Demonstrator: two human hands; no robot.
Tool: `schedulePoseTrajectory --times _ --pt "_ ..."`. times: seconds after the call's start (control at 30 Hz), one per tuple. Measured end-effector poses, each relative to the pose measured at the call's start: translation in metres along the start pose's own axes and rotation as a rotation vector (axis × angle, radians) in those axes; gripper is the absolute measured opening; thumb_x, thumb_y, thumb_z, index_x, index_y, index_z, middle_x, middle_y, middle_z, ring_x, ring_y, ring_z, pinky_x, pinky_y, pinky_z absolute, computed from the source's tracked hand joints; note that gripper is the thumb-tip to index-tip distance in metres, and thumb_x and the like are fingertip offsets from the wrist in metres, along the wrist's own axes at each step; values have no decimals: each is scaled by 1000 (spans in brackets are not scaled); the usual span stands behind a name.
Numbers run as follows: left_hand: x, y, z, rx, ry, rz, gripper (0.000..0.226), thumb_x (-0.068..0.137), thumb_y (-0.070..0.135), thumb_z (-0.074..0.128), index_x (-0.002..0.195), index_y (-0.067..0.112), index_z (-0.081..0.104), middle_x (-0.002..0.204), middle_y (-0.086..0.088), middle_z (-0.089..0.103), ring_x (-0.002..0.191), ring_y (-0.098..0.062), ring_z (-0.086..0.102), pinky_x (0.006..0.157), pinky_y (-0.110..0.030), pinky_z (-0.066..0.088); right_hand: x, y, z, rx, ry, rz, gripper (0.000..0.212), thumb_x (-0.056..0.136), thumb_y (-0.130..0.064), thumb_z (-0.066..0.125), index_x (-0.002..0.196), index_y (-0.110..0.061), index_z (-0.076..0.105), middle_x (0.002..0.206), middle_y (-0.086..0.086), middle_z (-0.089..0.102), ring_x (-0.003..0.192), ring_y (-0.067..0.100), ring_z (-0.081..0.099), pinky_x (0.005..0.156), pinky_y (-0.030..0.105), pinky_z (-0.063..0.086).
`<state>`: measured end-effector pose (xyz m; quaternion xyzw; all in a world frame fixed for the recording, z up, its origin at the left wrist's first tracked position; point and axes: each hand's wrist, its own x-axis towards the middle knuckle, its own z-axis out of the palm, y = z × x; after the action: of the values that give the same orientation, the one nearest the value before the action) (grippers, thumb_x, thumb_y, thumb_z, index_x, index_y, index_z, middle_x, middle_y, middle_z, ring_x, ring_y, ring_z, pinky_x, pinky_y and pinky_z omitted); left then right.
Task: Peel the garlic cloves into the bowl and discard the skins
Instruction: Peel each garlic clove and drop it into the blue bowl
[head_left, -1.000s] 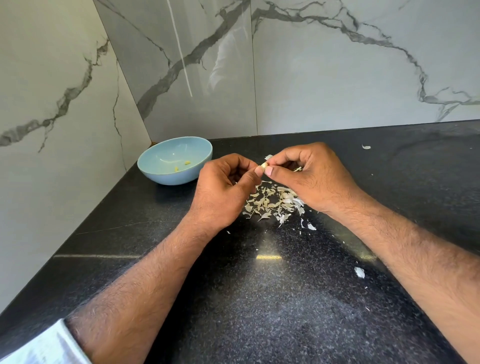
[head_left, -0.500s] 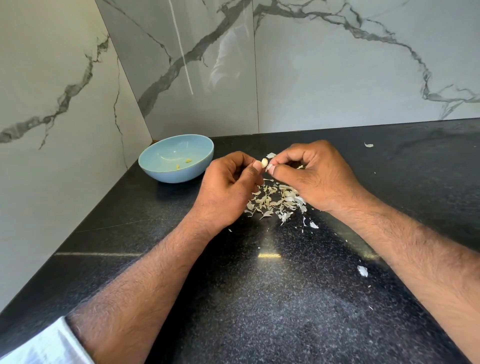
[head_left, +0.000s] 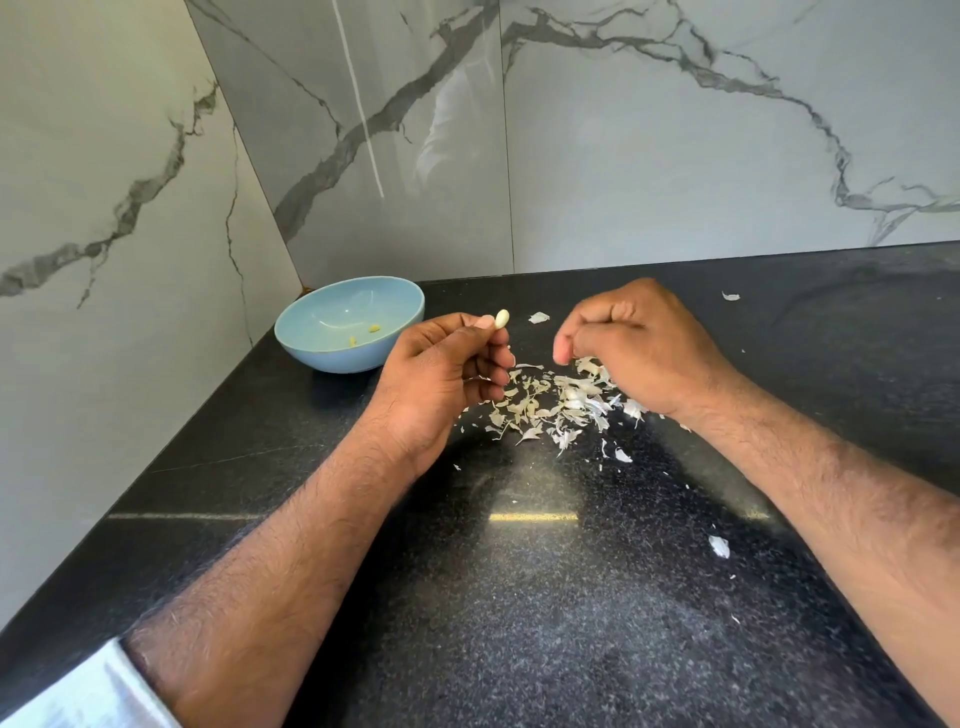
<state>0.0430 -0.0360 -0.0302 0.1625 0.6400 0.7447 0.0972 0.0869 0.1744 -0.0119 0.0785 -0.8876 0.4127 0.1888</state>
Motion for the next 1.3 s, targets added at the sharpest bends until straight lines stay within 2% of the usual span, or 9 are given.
schedulePoseTrajectory --times 0.1,0.2,0.37,0.5,0.63,0.77,0.83,1.0,1.3 --pt "-1 1 1 11 -2 -5 28 110 16 55 89 8 71 78 -9 69 68 -19 60 68 -34 51 2 0 0 -71 3 -1 33 100 -45 62 110 -20 80 96 -10 78 86 7 72 74 17 54" --pt "-2 -1 2 70 -28 8 26 111 18 56 91 7 70 77 -8 67 67 -17 59 67 -32 52 -2 -5 8 -49 43 -163 35 96 -32 74 131 -27 72 103 -17 75 89 6 71 74 13 56" --pt "-2 -5 4 180 -81 57 21 108 13 60 90 10 72 74 -6 68 65 -16 59 64 -29 53 -3 -2 21 166 73 -170 22 86 -28 85 107 -25 82 91 -13 78 86 9 73 75 22 59" --pt "-3 -3 2 189 -50 30 24 108 16 61 89 8 72 75 -8 68 65 -16 60 63 -30 52 0 1 18 250 58 -95 3 95 -18 76 97 -19 78 85 -3 75 73 12 68 67 28 60" --pt "1 9 -12 216 73 26 24 107 21 64 94 3 73 75 -8 70 64 -17 60 57 -29 48 4 5 14 318 98 45 18 104 -25 64 91 -19 75 71 1 62 59 16 53 58 33 54" --pt "2 18 -22 221 143 48 25 107 21 65 97 0 74 77 -8 72 64 -17 60 56 -29 46 1 -2 19 468 76 163 30 104 -29 64 85 -9 76 56 0 45 52 16 39 49 28 41" --pt "1 19 -24 234 156 49 25 106 22 66 97 1 75 78 -9 73 65 -18 61 56 -30 46 -2 -8 22 613 50 234 31 102 -28 66 87 -4 78 58 3 45 52 14 39 48 27 40" --pt "2 19 -26 250 138 48 26 106 23 67 98 -1 74 76 -6 73 64 -18 61 54 -28 45 -9 -16 21 831 -114 311 22 100 -11 62 108 4 75 75 13 66 64 15 56 60 27 55" --pt "7 23 -36 273 171 51 25 105 26 68 99 2 75 79 -5 76 67 -18 63 54 -28 46 -9 -23 20 897 -72 337 26 76 -11 76 98 3 77 82 20 74 63 17 64 63 28 62"
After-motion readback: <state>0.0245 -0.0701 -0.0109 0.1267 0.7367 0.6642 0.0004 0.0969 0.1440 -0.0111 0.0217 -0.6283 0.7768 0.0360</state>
